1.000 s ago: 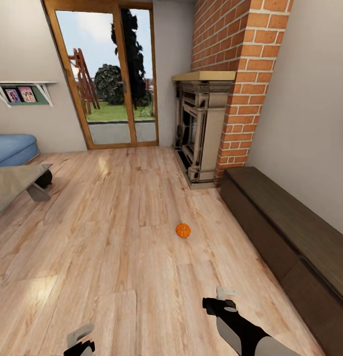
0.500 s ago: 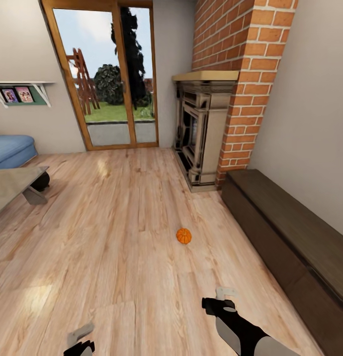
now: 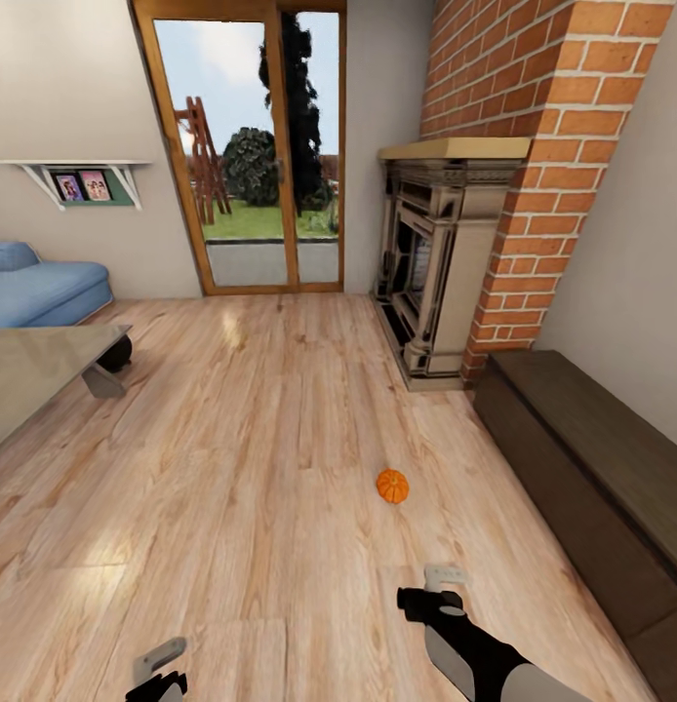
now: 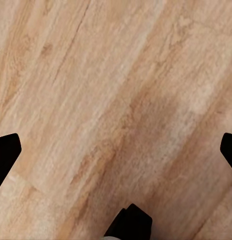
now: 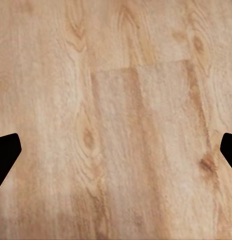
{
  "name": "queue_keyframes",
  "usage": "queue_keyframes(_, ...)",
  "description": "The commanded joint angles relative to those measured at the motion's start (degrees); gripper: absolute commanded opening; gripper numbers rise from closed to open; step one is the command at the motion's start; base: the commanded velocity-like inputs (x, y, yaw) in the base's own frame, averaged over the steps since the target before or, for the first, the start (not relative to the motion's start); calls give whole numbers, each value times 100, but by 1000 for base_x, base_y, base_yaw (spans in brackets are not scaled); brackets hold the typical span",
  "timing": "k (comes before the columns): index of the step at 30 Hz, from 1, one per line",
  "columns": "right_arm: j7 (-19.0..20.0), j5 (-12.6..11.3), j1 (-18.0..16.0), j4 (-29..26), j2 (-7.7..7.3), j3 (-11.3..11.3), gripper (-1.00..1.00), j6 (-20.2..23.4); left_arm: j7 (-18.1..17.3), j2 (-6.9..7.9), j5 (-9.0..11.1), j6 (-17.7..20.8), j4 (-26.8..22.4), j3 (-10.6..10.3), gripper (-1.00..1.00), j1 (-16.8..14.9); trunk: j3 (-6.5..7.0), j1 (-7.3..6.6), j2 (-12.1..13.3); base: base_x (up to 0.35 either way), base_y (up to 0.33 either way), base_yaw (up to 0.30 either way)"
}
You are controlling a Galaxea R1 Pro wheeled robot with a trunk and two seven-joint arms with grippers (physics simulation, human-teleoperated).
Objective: Place each of the two pumpkins and all three candles from the living room inside a cabinet in the living room (use any cabinet), then make sure every cabinet is closed, and position the cauldron so it is next to a table in the living room.
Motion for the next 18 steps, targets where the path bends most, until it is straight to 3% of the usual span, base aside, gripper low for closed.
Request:
queue_keyframes(1,-49,-30,-6,-11,-4,73,100,19,45,8,22,34,-13,-48,100,-2,-5,0,-3,23,2,27)
queue_keyframes(7,-56,-34,-6,-11,-4,244,100,4,45,8,23,34,-13,-48,100,-2,-5,0,-3,5,0,68)
queue_keyframes(18,-56,-40,-6,-8,-4,260,100,-128,45,8,23,34,-13,-48,100,-2,-5,0,-3,31,0,265)
